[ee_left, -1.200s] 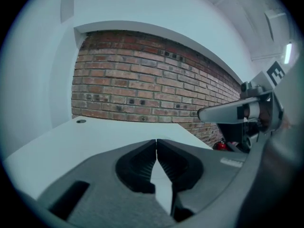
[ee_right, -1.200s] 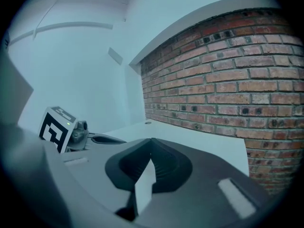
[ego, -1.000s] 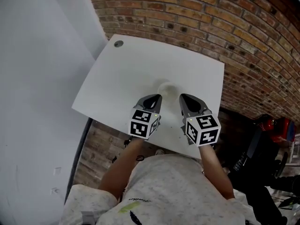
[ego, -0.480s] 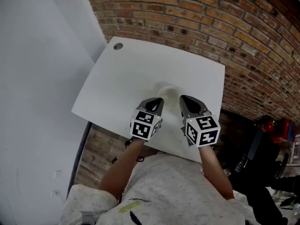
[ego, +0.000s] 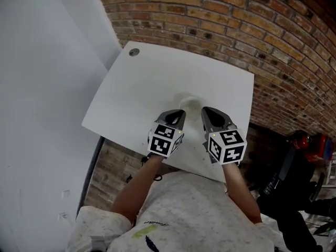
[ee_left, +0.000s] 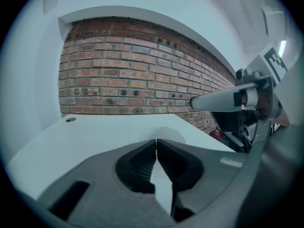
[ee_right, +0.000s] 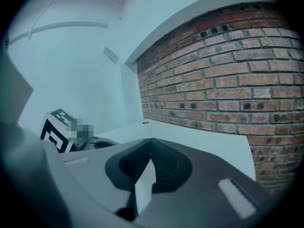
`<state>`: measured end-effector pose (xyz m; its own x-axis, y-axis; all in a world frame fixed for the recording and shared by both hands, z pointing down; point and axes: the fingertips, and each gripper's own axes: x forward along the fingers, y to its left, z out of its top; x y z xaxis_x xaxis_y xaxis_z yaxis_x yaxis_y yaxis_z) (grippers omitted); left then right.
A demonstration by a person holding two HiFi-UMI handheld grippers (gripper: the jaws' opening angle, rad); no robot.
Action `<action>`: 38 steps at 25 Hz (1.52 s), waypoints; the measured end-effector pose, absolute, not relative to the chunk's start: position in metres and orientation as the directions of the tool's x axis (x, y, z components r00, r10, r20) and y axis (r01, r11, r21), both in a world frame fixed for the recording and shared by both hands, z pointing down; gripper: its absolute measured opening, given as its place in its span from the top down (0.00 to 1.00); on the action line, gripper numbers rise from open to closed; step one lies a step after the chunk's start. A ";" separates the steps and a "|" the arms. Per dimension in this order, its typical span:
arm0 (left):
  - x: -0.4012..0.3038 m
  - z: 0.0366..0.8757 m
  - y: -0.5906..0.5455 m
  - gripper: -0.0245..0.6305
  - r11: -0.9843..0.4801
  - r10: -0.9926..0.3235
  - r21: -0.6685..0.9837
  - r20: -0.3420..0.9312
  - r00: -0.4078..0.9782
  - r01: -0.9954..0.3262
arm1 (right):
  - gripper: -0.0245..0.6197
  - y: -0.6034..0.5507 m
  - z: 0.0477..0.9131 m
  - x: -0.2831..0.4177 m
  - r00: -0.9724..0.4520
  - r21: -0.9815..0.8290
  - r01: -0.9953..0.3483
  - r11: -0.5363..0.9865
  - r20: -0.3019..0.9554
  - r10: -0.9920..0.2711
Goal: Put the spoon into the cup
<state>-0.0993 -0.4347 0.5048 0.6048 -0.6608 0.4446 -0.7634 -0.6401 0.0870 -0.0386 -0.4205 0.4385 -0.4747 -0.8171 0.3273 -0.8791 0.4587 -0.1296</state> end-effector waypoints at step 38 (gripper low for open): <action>-0.092 0.437 -0.376 0.96 -0.514 -0.804 0.076 0.306 0.511 -0.854 | 0.95 -0.366 0.423 -0.022 -0.576 -0.141 -0.815 0.563 0.312 -0.756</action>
<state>-0.0920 -0.3762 0.4368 0.5106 -0.8035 0.3061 -0.8544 -0.5140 0.0760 -0.0216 -0.3657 0.4227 -0.5760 -0.7557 0.3115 -0.8145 0.5627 -0.1409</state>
